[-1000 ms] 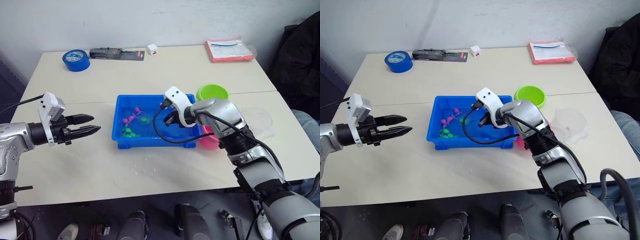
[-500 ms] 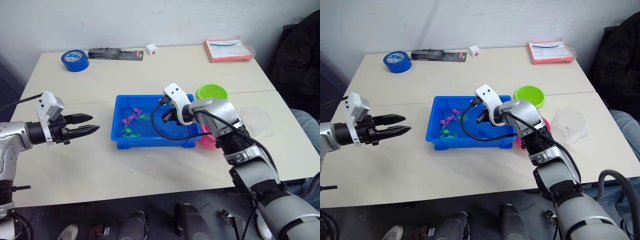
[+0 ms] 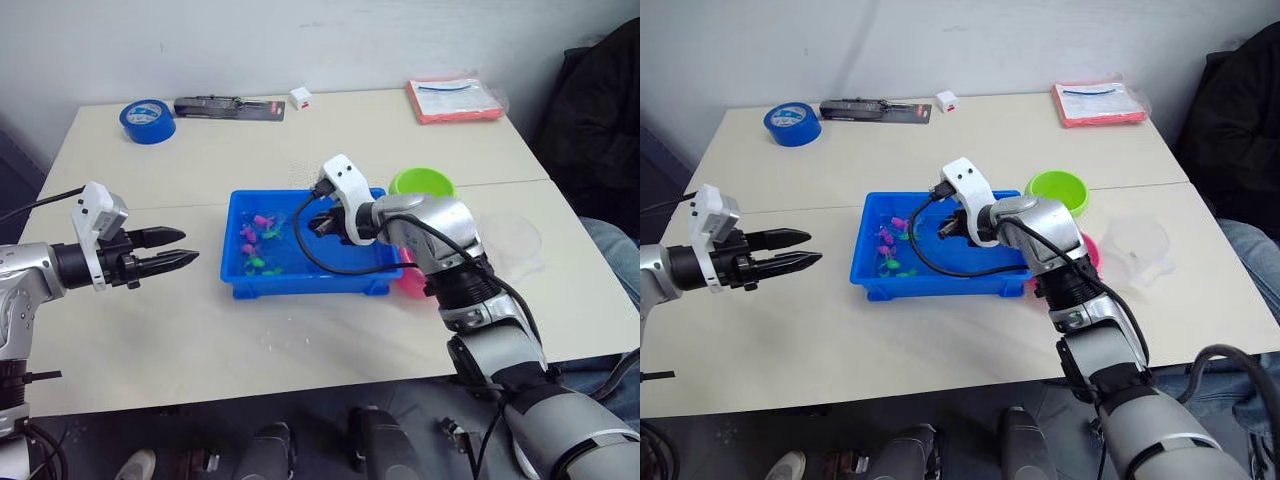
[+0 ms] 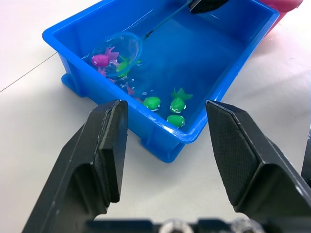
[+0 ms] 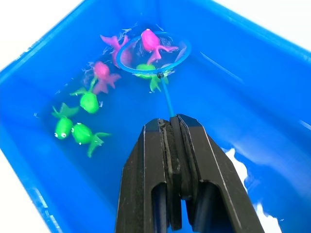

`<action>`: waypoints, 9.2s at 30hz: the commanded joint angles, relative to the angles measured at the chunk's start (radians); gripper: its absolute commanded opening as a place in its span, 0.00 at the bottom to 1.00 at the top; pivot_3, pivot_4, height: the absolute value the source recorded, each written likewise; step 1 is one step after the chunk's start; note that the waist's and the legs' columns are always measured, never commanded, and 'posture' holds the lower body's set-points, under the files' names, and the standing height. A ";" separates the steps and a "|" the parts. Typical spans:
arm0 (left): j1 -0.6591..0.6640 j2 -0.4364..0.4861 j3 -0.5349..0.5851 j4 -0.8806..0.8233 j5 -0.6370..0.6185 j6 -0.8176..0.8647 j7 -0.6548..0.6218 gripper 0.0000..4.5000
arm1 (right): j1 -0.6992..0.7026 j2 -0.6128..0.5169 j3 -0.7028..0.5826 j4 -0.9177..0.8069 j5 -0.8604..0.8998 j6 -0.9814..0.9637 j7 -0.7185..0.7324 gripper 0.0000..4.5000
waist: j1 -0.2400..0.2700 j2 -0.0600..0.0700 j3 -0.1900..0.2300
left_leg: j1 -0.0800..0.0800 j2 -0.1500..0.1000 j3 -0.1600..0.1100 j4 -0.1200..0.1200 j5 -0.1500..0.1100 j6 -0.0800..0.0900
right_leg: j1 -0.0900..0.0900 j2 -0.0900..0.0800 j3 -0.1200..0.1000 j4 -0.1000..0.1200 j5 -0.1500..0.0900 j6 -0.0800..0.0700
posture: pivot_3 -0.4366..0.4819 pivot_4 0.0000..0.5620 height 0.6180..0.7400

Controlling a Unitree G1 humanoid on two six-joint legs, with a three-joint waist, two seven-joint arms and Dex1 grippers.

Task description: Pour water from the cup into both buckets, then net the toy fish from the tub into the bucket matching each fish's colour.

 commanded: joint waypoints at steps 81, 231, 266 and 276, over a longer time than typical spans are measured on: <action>-0.614 -0.341 -0.346 0.602 0.209 -0.413 -0.361 0.62 | 1.467 -0.668 -0.931 -0.719 -0.564 -1.402 0.047 0.18 | 0.077 -0.001 0.000 | 0.002 -0.001 0.005 0.003 0.000 0.002 | 0.005 0.005 -0.001 -0.003 0.000 0.001 | 0.48 0.27 0.98; -0.016 0.007 -0.013 -0.035 -0.044 -0.064 -0.009 0.62 | 0.060 -0.334 0.215 0.013 -0.414 -0.587 0.248 0.18 | 0.025 0.000 0.001 | -0.001 0.000 -0.001 0.001 0.000 -0.001 | 0.000 0.001 0.001 -0.003 0.000 0.000 | 0.48 0.27 0.98; -0.062 -0.014 -0.052 -0.008 -0.029 -0.079 -0.019 0.62 | 0.146 -0.500 0.168 -0.184 -0.468 -0.555 0.436 0.18 | 0.028 0.000 0.001 | 0.000 0.000 -0.001 0.001 -0.001 -0.001 | 0.001 0.001 0.001 -0.004 0.000 0.000 | 0.48 0.27 0.98; -0.064 -0.019 -0.055 -0.011 -0.031 -0.079 -0.013 0.62 | 0.139 -0.451 0.186 -0.087 -0.563 -0.776 0.328 0.18 | 0.026 0.000 0.001 | 0.000 0.000 -0.001 0.001 0.000 -0.001 | 0.000 0.001 0.001 -0.004 0.000 0.000 | 0.48 0.27 0.98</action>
